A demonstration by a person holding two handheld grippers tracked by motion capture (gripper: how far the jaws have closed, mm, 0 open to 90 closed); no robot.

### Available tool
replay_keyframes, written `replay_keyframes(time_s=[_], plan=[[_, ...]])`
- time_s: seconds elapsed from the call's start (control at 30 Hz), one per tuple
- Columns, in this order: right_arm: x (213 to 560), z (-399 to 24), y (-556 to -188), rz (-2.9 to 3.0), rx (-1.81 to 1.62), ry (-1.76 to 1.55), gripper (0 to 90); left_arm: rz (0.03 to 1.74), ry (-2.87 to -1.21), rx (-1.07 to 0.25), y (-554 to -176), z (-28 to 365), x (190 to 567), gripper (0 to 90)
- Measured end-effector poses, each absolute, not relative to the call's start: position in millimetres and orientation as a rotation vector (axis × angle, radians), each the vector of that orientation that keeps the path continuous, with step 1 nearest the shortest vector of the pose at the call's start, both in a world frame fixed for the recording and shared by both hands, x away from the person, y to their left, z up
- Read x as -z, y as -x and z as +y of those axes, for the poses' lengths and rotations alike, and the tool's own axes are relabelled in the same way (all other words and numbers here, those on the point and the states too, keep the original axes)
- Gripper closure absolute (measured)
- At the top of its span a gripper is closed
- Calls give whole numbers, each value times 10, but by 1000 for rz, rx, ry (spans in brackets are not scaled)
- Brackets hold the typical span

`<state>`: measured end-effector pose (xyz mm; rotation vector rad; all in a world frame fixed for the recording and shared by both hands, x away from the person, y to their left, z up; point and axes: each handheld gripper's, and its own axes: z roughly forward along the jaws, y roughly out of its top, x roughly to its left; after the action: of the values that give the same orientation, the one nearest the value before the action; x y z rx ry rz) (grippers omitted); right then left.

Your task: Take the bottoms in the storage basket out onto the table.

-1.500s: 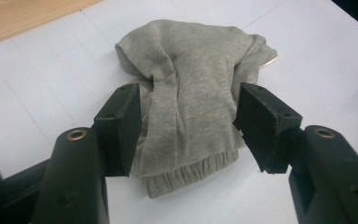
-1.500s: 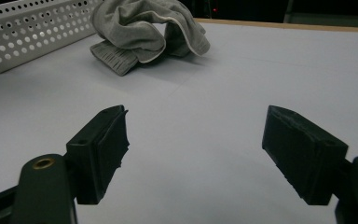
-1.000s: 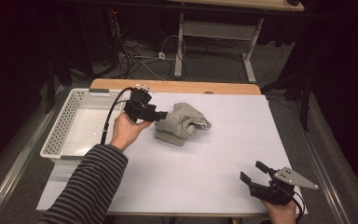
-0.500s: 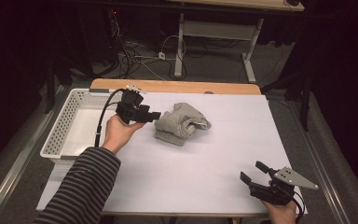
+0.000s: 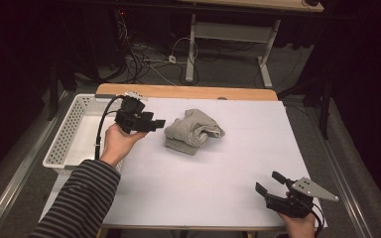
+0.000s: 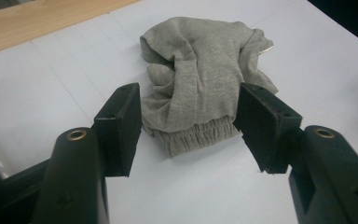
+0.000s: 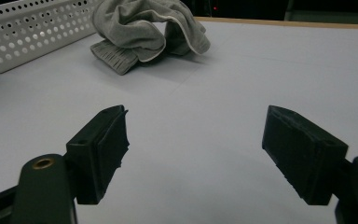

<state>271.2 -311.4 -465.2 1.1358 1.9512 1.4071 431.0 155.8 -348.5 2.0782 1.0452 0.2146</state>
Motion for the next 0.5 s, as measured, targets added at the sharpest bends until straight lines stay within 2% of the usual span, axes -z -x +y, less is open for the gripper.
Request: replay_keyframes(time_s=[0.5], plan=[[4653, -3113, -2711, 1952, -1407, -1137, 230, 1062, -2044, -221, -4218, 1744, 3496, 396]])
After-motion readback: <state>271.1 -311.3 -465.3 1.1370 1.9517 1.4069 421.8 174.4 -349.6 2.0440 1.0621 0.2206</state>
